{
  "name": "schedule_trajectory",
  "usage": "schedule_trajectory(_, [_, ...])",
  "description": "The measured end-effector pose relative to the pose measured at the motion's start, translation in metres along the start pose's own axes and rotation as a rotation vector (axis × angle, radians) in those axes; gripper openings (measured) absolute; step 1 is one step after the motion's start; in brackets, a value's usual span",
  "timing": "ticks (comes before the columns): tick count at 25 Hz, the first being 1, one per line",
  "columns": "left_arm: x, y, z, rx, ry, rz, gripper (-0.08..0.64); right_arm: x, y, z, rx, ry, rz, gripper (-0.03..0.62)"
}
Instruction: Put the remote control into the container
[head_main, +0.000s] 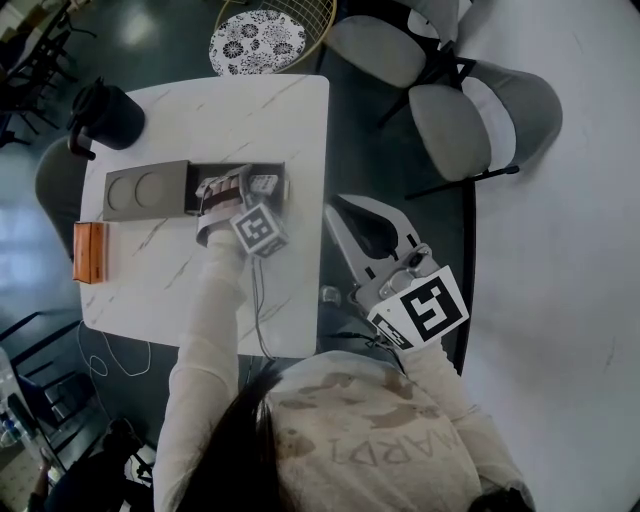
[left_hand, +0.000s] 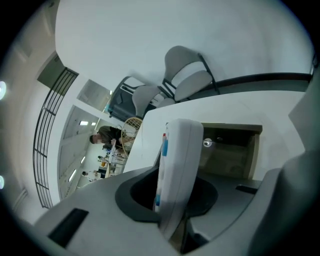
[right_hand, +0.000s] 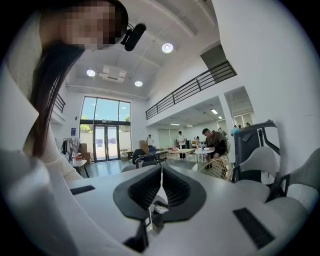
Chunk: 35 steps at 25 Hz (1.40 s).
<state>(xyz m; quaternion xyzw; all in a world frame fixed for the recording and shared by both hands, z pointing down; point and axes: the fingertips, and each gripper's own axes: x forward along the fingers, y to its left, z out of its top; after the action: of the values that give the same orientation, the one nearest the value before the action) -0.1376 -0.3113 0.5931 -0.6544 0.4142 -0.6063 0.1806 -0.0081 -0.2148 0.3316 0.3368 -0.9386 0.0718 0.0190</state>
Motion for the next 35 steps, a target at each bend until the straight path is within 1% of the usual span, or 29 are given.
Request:
schedule_trajectory(3, [0.0,-0.004,0.0,0.02,-0.008,-0.031,0.071,0.0,-0.002,0.0,0.007,-0.005,-0.001,0.02])
schedule_trajectory(6, [-0.002,-0.006,0.003,0.013,-0.022,-0.058,0.071,0.0,-0.001,0.002,0.006,-0.008,0.003,0.02])
schedule_trajectory(9, [-0.001,-0.006,0.005,-0.023,-0.043,-0.071,0.075,-0.001,-0.001,0.004,0.006,-0.013,0.003,0.02])
schedule_trajectory(14, [-0.003,-0.007,0.007,-0.056,-0.078,-0.086,0.08,-0.004,-0.002,0.004,0.004,-0.016,0.0,0.02])
schedule_trajectory(19, [-0.009,-0.01,0.011,-0.139,-0.134,-0.132,0.092,-0.007,-0.005,0.005,0.008,-0.02,-0.009,0.02])
schedule_trajectory(22, [-0.01,-0.008,0.011,-0.122,-0.128,-0.104,0.094,-0.008,-0.004,0.006,0.011,-0.023,-0.007,0.02])
schedule_trajectory(24, [-0.011,-0.006,0.011,-0.124,-0.121,-0.09,0.081,-0.008,-0.003,0.006,0.009,-0.022,-0.003,0.02])
schedule_trajectory(25, [-0.013,-0.003,0.012,-0.141,-0.127,-0.082,0.077,-0.008,-0.003,0.007,0.009,-0.022,-0.002,0.02])
schedule_trajectory(28, [-0.02,0.012,0.013,-0.232,-0.158,-0.048,0.077,-0.007,-0.001,0.007,0.012,-0.021,-0.004,0.02])
schedule_trajectory(29, [-0.02,0.013,0.013,-0.243,-0.16,-0.047,0.077,-0.006,-0.001,0.007,0.013,-0.021,-0.004,0.02])
schedule_trajectory(30, [-0.019,0.011,0.012,-0.233,-0.155,-0.052,0.078,-0.006,-0.001,0.006,0.014,-0.021,-0.004,0.02])
schedule_trajectory(33, [-0.015,0.001,0.01,-0.151,-0.125,-0.062,0.083,-0.004,0.001,0.005,0.011,-0.022,-0.001,0.02])
schedule_trajectory(35, [-0.014,0.0,0.012,-0.141,-0.126,-0.068,0.111,-0.005,0.001,0.005,0.01,-0.021,0.002,0.02])
